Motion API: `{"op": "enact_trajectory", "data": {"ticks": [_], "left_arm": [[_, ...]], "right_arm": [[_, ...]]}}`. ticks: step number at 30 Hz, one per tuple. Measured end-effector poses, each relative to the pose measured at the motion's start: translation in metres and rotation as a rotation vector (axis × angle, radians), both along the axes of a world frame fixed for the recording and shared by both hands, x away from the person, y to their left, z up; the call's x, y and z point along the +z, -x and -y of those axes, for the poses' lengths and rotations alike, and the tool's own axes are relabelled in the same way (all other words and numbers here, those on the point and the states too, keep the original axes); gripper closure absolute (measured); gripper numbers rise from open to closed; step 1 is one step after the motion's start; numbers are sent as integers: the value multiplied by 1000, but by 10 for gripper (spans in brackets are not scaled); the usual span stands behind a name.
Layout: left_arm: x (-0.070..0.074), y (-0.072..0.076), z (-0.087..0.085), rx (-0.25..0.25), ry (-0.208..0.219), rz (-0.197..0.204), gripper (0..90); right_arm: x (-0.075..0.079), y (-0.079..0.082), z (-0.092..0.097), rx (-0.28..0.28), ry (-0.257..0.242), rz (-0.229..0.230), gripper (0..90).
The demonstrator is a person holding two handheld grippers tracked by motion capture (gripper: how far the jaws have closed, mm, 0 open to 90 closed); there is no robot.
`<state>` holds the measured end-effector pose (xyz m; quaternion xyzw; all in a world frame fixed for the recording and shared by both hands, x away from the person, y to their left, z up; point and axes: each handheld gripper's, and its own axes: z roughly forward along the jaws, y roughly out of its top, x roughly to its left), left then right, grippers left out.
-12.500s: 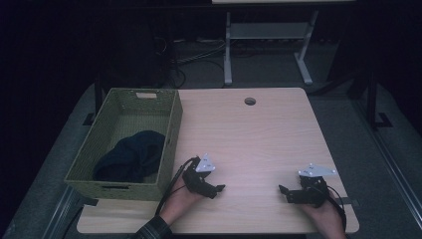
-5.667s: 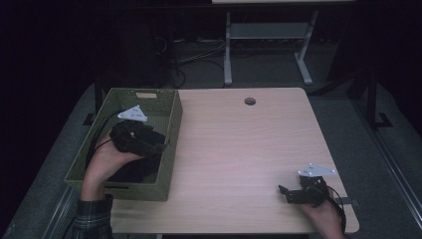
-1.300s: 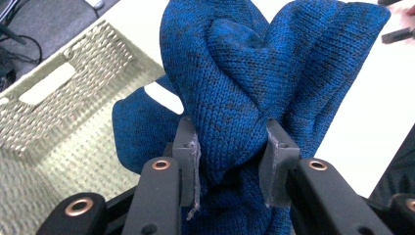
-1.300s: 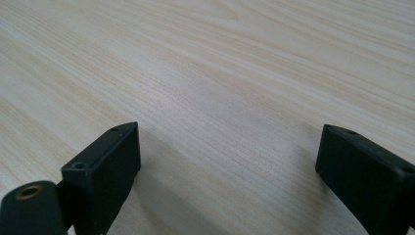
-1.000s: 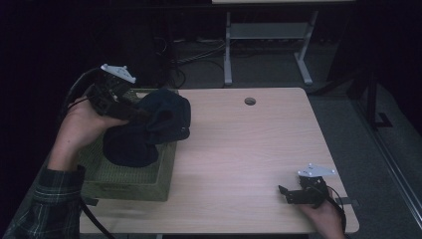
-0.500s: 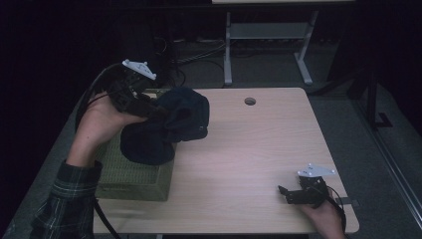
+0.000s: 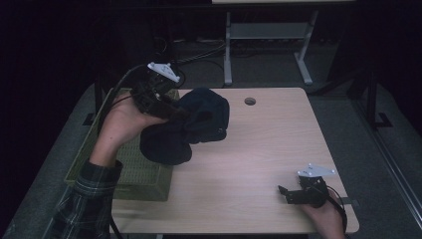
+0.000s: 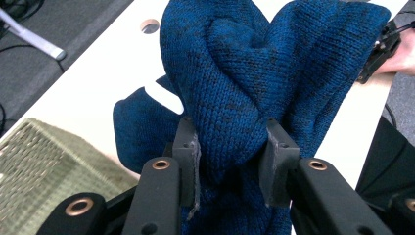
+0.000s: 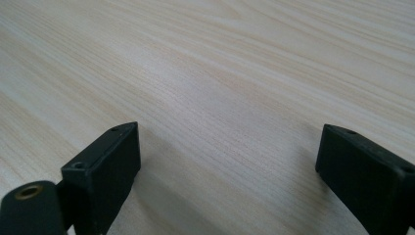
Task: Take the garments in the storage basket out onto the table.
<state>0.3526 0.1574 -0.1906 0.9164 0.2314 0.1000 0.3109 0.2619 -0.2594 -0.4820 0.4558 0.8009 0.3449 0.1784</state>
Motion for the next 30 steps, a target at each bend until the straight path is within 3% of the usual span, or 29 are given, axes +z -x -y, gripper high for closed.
{"op": "enact_trajectory", "data": {"ticks": [16, 18, 30], "left_arm": [[-24, -2, 52, -58, -5, -13, 656], [-28, -2, 60, -67, 14, -15, 656], [-52, -3, 82, -97, 16, -31, 655]], "right_arm": [[0, 0, 0, -2, 0, 0, 91], [0, 0, 0, -2, 1, 0, 91], [0, 0, 0, -3, -1, -2, 91]]}}
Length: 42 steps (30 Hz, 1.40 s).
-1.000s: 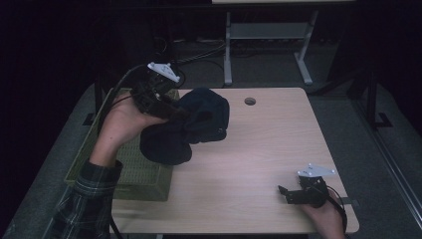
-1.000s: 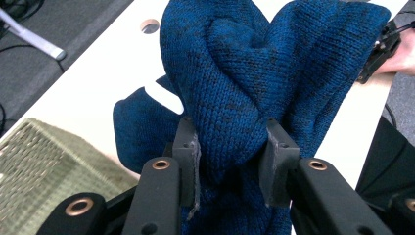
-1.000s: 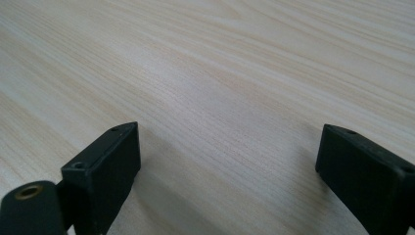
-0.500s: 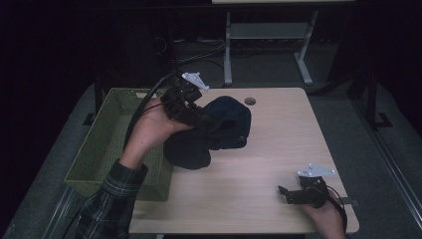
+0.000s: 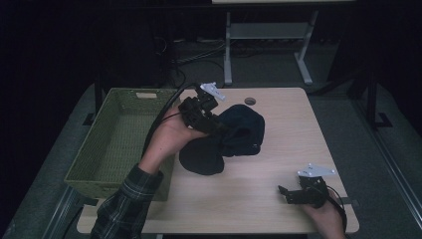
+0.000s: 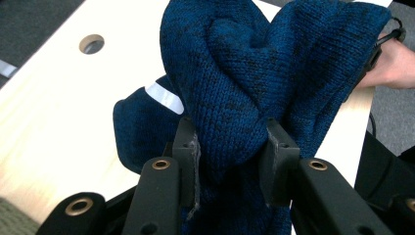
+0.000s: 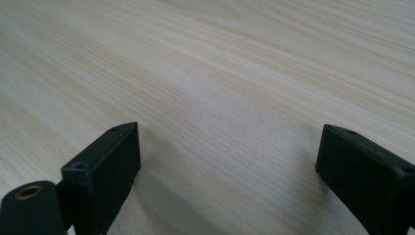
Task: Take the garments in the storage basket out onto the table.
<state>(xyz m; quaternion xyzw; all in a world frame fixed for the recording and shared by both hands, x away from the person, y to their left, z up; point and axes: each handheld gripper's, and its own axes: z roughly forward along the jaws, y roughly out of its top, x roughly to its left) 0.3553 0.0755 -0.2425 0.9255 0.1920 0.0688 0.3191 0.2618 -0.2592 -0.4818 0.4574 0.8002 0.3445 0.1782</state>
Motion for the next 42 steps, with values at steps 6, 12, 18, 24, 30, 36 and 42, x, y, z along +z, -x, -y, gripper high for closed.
{"op": "enact_trajectory", "data": {"ticks": [6, 12, 18, 24, 30, 36, 42], "left_arm": [[-12, -2, 11, -10, 0, -6, 654], [-29, -6, 26, -11, 0, -20, 652], [-55, -8, 41, -9, 16, -55, 652], [-73, -11, 51, -6, 1, -63, 648], [-94, -13, 63, -6, -14, -76, 644], [-113, -16, 73, -11, -18, -97, 643], [-132, -17, 81, -23, -27, -118, 643]], "right_arm": [[0, 0, 0, 0, 0, 0, 91], [0, 0, 0, 3, -1, 2, 91], [0, 0, 0, 4, -1, 2, 91], [0, 0, 0, 6, -2, 2, 91], [0, 0, 0, 5, -2, 1, 91], [0, 0, 0, 6, -1, 1, 91], [0, 0, 0, 5, 1, 1, 91]]}}
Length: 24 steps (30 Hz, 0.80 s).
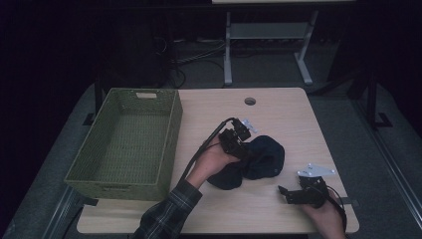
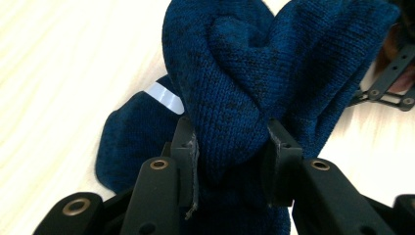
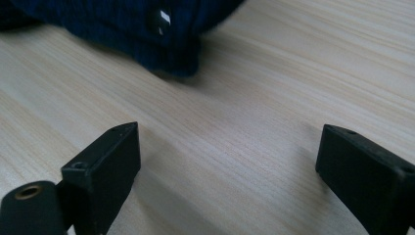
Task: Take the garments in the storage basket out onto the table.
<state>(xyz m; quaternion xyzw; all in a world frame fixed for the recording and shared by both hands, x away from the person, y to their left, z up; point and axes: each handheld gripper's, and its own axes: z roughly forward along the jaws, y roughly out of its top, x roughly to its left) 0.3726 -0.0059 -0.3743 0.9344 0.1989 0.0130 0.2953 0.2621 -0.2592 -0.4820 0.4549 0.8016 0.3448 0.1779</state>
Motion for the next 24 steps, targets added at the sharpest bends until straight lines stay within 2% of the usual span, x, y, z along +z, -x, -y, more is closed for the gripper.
{"op": "enact_trajectory", "data": {"ticks": [5, 9, 15, 17, 19, 20, 24], "left_arm": [[-20, -3, 5, 18, 18, -38, 645], [-29, -6, 5, 19, 25, -61, 646], [-31, -6, 3, 30, 47, -74, 629], [-28, -6, 1, 35, 59, -72, 580], [-24, -5, -1, 44, 75, -66, 459], [-21, -5, -3, 46, 79, -58, 459], [-5, 0, -13, 59, 103, -11, 319]], "right_arm": [[0, 0, 0, 2, 1, 3, 91], [0, 0, 0, 1, 0, 0, 91], [0, 0, 0, 2, 0, 0, 91], [0, 0, 0, 2, 0, 0, 91], [0, 0, 0, 1, -2, 0, 91], [0, 0, 0, 1, -2, 0, 91], [0, 0, 0, 0, 0, 0, 91]]}}
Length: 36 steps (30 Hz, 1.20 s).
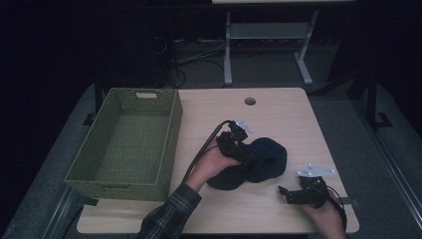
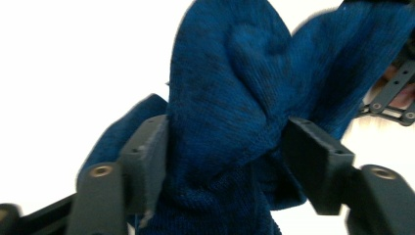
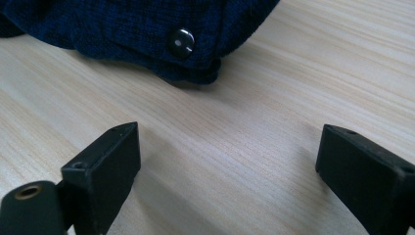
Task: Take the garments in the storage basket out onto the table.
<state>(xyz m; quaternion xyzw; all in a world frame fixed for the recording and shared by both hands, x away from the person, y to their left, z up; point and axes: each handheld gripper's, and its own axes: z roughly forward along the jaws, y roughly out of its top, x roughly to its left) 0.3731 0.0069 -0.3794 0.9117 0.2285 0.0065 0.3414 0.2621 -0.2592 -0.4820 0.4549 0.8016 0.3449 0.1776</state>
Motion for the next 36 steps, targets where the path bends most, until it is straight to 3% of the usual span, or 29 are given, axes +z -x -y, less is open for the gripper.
{"op": "enact_trajectory", "data": {"ticks": [3, 6, 10, 11, 13, 14, 15, 19, 20, 28, 32, 36], "left_arm": [[13, 6, -9, 11, 21, 28, 266], [22, 13, -19, 18, 39, 45, 272], [32, 29, -35, 20, 70, 72, 485], [34, 34, -40, 16, 81, 72, 485], [33, 45, -50, -1, 96, 67, 671], [33, 45, -50, -1, 96, 67, 718], [28, 54, -54, -12, 87, 66, 751], [17, 64, -60, -20, 77, 52, 851], [7, 69, -63, -16, 79, 39, 897], [-25, 74, -67, 3, 56, 40, 895], [-47, 71, -64, 2, 2, 34, 889], [-60, 69, -61, 9, -8, 12, 888]], "right_arm": [[0, 0, 0, 1, 0, 1, 91], [0, 0, 0, 2, 0, 1, 91], [0, 0, 0, 3, 0, 2, 91], [0, 0, 0, 3, 0, 2, 91], [0, 0, 0, 3, 0, 2, 91], [0, 0, 0, 3, 0, 2, 91], [0, 0, 0, 4, 0, 2, 91], [0, 0, 0, 2, 0, 2, 91], [0, 0, 0, 3, 0, 1, 91], [0, 0, 0, 1, 0, 2, 91], [0, 0, 0, 2, 1, 2, 91], [0, 0, 0, 2, 1, 2, 91]]}}
